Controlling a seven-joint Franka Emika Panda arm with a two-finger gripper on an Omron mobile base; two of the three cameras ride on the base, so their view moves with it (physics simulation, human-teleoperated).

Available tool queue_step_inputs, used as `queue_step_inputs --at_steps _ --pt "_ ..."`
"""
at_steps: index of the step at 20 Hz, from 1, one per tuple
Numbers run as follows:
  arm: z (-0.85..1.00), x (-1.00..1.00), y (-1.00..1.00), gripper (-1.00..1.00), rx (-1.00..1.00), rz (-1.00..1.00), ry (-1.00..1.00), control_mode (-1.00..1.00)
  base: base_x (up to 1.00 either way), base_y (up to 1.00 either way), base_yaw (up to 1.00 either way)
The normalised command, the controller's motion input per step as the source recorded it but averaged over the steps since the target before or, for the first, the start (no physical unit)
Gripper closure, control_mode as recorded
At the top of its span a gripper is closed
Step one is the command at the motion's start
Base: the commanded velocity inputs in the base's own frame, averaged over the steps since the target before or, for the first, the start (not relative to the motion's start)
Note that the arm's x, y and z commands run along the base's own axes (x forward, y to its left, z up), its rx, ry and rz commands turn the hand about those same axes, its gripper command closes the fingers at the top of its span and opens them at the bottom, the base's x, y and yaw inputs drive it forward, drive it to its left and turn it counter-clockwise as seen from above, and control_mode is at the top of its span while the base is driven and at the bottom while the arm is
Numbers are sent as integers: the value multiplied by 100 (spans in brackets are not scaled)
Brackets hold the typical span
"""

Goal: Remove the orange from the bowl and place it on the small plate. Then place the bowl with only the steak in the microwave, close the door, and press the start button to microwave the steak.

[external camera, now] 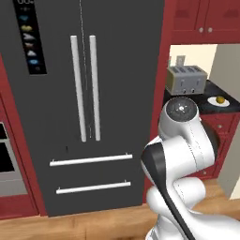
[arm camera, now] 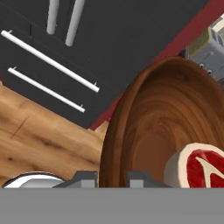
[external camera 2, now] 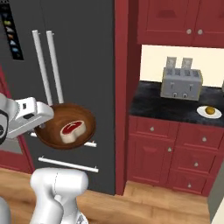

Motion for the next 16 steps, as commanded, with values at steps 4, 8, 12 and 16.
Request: queue_step_inputs --at_steps 4,8,12,16 --pt "0 0 0 100 0 0 0 100 21 100 2" --pt "0 0 0 100 0 0 0 100 32 100 0" --pt "0 0 0 100 0 0 0 100 43 100 0" --pt "0 0 0 100 0 0 0 100 44 100 1"
